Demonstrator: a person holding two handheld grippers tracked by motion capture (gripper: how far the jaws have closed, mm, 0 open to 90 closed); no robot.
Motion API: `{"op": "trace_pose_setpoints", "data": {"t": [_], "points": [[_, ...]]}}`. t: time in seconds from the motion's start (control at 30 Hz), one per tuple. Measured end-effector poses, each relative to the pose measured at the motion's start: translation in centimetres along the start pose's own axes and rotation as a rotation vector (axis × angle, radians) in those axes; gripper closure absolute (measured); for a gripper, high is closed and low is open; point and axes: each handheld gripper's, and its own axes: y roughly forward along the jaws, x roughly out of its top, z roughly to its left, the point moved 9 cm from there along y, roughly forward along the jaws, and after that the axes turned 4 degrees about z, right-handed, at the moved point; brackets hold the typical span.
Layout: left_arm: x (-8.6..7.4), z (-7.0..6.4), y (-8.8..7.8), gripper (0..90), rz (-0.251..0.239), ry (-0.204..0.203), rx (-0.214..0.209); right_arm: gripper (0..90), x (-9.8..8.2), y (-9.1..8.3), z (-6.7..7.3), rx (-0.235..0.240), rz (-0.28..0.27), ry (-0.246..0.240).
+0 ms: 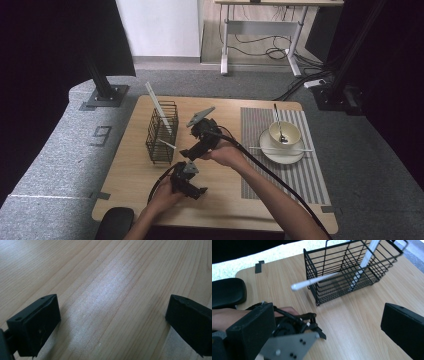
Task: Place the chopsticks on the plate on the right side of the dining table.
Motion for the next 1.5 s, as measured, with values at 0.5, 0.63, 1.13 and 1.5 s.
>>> {"op": "trace_pose_setpoints", "data": {"t": [0.5, 0.63, 1.13, 1.5], "points": [[0.0, 0.0, 0.0, 0.0, 0.002, 0.001, 0.0, 22.6, 1.2, 5.3, 1.1, 0.014, 0.053, -0.048], [0.0, 0.0, 0.0, 0.0, 0.004, 0.002, 0.001, 36.1, 1.4, 6.0, 1.2, 0.006, 0.052, -0.064], [0.0, 0.0, 0.0, 0.0, 0.001, 0.002, 0.0, 55.0, 2.2, 5.2, -2.0, -0.114, -0.039, -0.006], [0.0, 0.0, 0.0, 0.0, 0.0, 0.002, 0.0, 71.1, 2.6, 4.6, -3.1, -0.126, -0.12, 0.034]]}}
